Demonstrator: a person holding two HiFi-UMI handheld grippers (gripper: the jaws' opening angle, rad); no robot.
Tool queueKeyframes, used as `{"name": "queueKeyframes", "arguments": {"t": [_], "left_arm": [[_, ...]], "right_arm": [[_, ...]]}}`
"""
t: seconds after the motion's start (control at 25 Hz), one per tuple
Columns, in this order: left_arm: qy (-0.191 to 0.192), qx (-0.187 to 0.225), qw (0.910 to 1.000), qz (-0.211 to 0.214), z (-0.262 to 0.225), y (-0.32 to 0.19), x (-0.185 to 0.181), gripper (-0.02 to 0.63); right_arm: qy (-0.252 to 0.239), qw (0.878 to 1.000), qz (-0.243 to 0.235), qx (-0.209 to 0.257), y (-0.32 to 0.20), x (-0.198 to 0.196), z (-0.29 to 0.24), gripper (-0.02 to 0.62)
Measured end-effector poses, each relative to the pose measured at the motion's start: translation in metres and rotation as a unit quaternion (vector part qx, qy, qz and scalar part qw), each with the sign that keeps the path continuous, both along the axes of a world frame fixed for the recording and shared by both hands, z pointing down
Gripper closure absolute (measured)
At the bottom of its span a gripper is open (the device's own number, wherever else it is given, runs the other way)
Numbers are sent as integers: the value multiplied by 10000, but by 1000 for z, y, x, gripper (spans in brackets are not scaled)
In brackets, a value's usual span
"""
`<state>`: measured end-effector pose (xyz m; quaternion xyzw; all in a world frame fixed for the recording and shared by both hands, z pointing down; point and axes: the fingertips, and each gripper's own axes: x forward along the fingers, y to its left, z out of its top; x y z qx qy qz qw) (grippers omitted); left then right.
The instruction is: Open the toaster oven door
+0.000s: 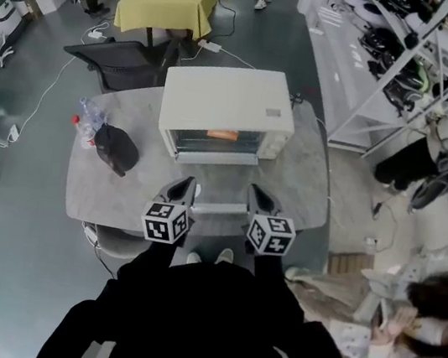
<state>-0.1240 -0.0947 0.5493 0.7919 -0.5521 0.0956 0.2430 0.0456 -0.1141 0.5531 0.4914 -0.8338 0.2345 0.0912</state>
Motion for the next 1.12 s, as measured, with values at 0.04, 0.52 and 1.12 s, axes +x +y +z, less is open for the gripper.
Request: {"name": "queueKeyframes", "arguments": {"t": [0.04,0.52,1.12], "left_arm": [[-6,119,9999,9,-9,-2,1,603],[-13,971,9952,96,-74,-3,8,603],[-138,1532,9880,126,-115,-6,11,603]], "right_arm": [[-26,10000,-6,94,-2,0,-8,593],[-246,9958,-8,877,-4,-1,-76,592],[-427,9899,25,1351,-8,3,-117,593]]}}
